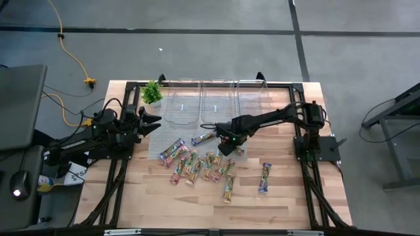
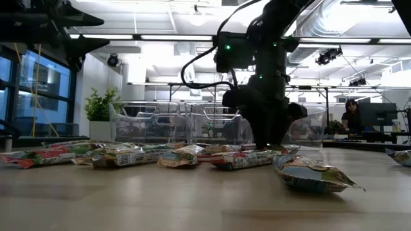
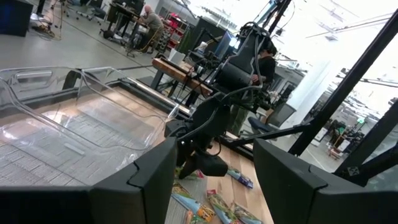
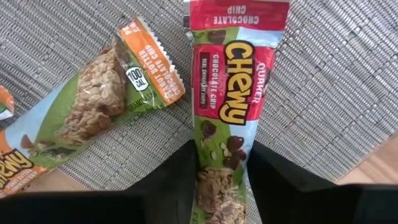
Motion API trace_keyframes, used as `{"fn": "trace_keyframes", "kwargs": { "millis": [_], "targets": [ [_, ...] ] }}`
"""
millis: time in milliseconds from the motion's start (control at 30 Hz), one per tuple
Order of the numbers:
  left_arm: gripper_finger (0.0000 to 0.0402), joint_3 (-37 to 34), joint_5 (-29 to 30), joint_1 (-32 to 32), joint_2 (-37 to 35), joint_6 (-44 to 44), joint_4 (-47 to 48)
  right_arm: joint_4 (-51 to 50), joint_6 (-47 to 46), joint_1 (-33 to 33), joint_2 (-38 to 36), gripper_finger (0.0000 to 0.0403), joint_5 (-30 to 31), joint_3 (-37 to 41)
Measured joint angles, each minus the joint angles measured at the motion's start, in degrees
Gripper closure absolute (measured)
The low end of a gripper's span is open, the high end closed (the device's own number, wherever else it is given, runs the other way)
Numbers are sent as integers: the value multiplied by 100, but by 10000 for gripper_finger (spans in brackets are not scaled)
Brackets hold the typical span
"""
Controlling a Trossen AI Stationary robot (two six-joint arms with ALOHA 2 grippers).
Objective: Pick and place Granola Bars by type
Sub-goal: Put the red granola bar into the right transparent bin
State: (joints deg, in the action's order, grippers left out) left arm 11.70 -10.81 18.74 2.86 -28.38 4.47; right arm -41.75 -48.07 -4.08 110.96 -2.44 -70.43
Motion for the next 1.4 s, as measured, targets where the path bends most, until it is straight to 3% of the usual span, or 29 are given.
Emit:
{"fn": "trace_keyframes", "kwargs": {
  "millis": [567, 733, 867, 1000, 1167, 1300, 1400],
  "targets": [
    [197, 0, -28, 0, 0, -2, 0, -477, -81, 163, -400, 316, 82, -721],
    [197, 0, -26, 0, 2, -4, 0, -831, -144, 190, -742, 316, 542, -1216],
    [197, 0, -24, 0, 2, -2, 0, -1557, -144, 55, -1060, 316, 1246, -1727],
    [197, 0, -23, 0, 0, -2, -2, -2632, -229, -255, -1313, 316, 2170, -2125],
    [197, 0, -22, 0, 0, -2, -2, -3415, -274, -1016, -1539, 316, 2564, -2089],
    [197, 0, -20, 0, 0, -2, -2, -3139, 72, -1734, -1604, 316, 2533, -1745],
    [197, 0, -17, 0, 2, -2, -2, -2666, 438, -2201, -1604, 316, 2020, -1349]
  ]
}}
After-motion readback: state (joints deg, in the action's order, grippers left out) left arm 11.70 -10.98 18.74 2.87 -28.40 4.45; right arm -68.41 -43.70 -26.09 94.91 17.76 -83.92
